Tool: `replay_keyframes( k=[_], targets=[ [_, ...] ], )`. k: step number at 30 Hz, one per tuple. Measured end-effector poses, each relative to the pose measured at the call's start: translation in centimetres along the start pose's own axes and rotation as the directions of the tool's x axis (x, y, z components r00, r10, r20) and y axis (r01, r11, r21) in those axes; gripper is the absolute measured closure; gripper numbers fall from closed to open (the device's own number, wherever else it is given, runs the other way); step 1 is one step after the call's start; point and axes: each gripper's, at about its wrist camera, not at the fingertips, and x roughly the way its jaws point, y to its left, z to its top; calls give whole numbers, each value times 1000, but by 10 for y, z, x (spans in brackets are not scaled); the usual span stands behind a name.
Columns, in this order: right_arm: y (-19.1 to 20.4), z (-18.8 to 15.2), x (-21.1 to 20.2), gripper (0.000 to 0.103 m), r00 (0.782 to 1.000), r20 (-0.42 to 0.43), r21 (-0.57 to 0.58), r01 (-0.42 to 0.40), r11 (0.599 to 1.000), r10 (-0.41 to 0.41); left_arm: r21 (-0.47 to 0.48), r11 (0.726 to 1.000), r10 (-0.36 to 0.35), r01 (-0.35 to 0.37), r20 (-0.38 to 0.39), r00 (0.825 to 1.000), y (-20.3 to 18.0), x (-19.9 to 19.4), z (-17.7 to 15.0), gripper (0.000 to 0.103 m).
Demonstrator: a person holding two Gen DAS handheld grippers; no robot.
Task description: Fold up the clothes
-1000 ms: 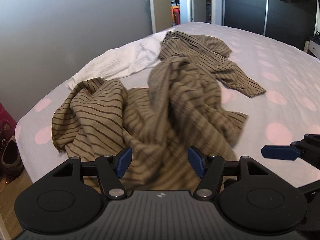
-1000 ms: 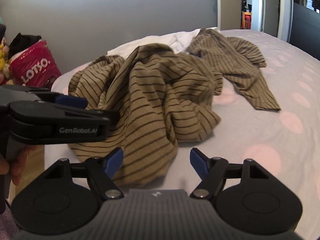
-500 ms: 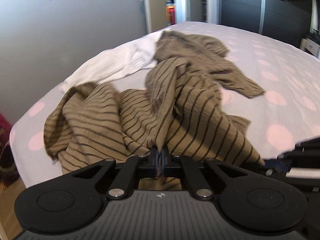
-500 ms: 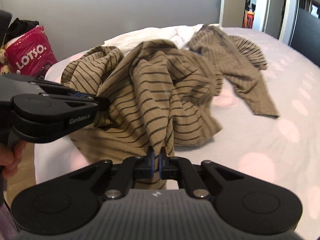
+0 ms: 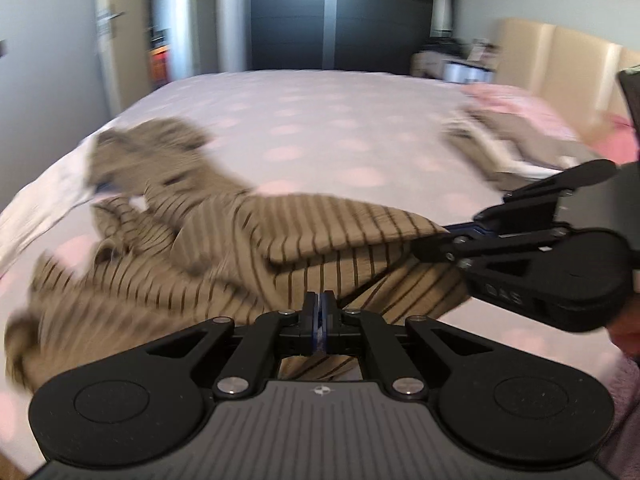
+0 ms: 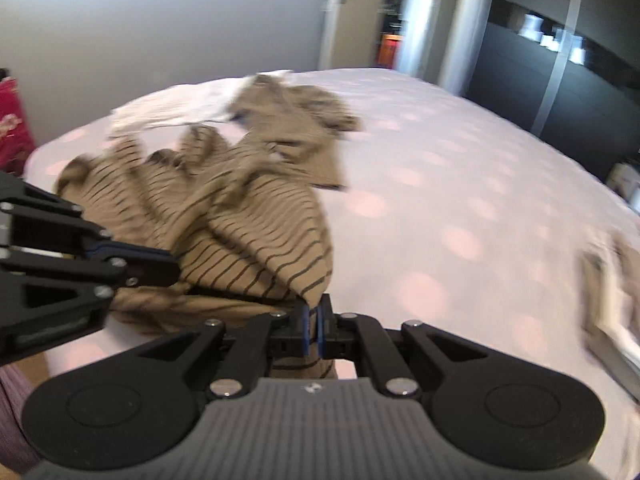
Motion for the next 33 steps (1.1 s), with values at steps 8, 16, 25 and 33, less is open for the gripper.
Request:
replay_keyframes(
  k=[8, 16, 25, 33],
  targets=[
    [-78, -55, -86, 100, 976, -45, 102, 218, 971, -214, 135, 960, -248, 245, 6, 969, -121, -4, 11, 103],
    [-144, -105, -136, 99, 901, -134, 202, 433, 879, -413, 261, 872, -427, 415, -10, 904, -207, -21, 8, 95],
    [-165, -148, -132, 89, 906, -208, 246, 412, 877, -368, 286, 899, -316, 330, -97, 944, -173, -3, -2, 61],
    [-141, -155, -134, 63, 956, -136, 185, 281, 942, -259, 312, 927, -168, 208, -152, 974, -102, -1, -3, 51]
  ],
)
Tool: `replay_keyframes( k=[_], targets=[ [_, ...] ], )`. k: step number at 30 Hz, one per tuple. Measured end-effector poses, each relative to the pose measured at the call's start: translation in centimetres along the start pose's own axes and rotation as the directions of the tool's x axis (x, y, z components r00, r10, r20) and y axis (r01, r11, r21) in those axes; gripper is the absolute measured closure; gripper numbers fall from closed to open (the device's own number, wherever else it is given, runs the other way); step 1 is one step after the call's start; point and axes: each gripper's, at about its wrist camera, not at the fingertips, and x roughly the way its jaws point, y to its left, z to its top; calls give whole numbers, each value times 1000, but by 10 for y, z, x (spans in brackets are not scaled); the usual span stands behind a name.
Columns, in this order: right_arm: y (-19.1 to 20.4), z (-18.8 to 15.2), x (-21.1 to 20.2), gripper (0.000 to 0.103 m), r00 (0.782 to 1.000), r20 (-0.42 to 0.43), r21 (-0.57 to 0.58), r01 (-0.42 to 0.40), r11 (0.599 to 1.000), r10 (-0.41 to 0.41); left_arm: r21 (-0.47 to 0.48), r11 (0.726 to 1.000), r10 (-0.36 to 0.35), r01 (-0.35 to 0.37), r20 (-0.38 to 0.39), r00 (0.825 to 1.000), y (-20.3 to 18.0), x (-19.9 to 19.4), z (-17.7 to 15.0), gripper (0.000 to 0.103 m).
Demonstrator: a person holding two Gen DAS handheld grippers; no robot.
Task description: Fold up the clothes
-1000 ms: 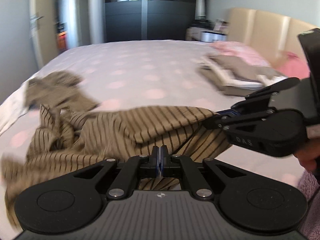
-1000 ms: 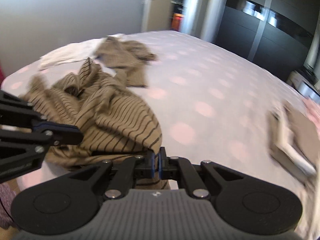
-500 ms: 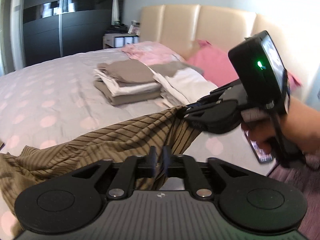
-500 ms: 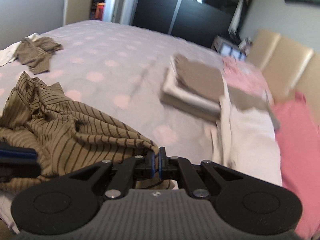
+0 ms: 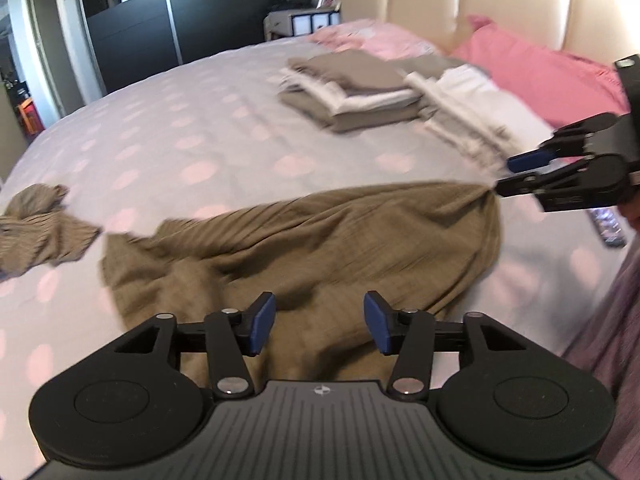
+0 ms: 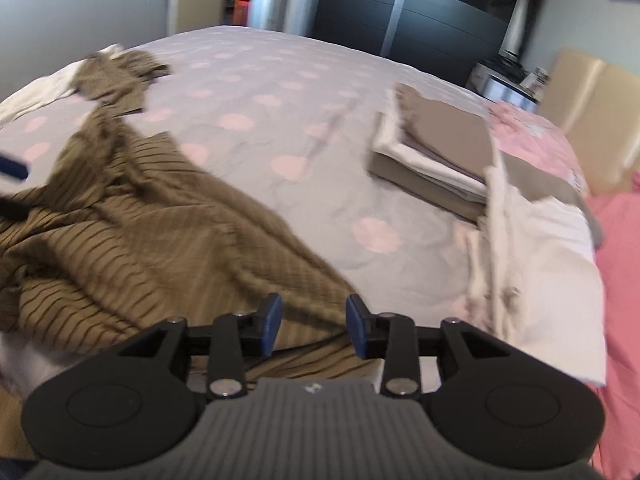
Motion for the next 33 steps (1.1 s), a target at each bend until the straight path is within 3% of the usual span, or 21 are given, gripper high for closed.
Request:
replay_keyframes(
  k=[5, 12, 15, 18, 19, 20, 21, 22, 24, 27, 30, 33],
  targets=[
    [40, -4, 3, 54, 985, -6, -95, -174, 980, 174, 5, 999, 52, -52, -42, 998, 19, 4, -16, 45],
    [104, -15, 21, 29, 939, -86, -292, -343, 893, 332, -1, 989, 144, -146, -134, 980, 38, 25, -46, 42],
    [122, -19, 38, 26, 932, -132, -358, -362, 861, 337, -24, 988, 144, -150, -183, 973, 47, 37, -56, 42],
    [129, -22, 59, 26, 932, -170, -371, -362, 855, 321, -74, 988, 120, -139, -214, 969, 56, 48, -61, 44],
    [130, -21, 65, 27, 931, -180, -360, -362, 860, 316, -90, 986, 116, -138, -223, 968, 59, 52, -62, 51],
    [131, -20, 70, 29, 930, -190, -346, -363, 865, 314, -109, 985, 107, -134, -230, 967, 62, 55, -62, 56],
    [131, -19, 73, 37, 930, -194, -341, -362, 867, 312, -126, 984, 92, -124, -238, 967, 65, 57, -63, 65],
    [132, -18, 76, 54, 930, -198, -337, -362, 869, 310, -141, 983, 79, -116, -245, 966, 67, 60, -63, 76],
    [130, -16, 79, 78, 933, -197, -328, -353, 876, 301, -153, 981, 76, -116, -244, 967, 69, 61, -63, 87],
    [120, -11, 78, 86, 933, -183, -295, -352, 888, 309, -165, 979, 84, -119, -205, 975, 72, 51, -59, 96],
    [106, -4, 69, 95, 955, -141, -279, -292, 915, 261, -177, 974, 118, -144, -148, 982, 75, 36, -54, 97],
    [89, 6, 54, 98, 980, -41, -239, -201, 950, 197, -190, 964, 172, -184, -80, 982, 80, 21, -43, 99]
  ],
)
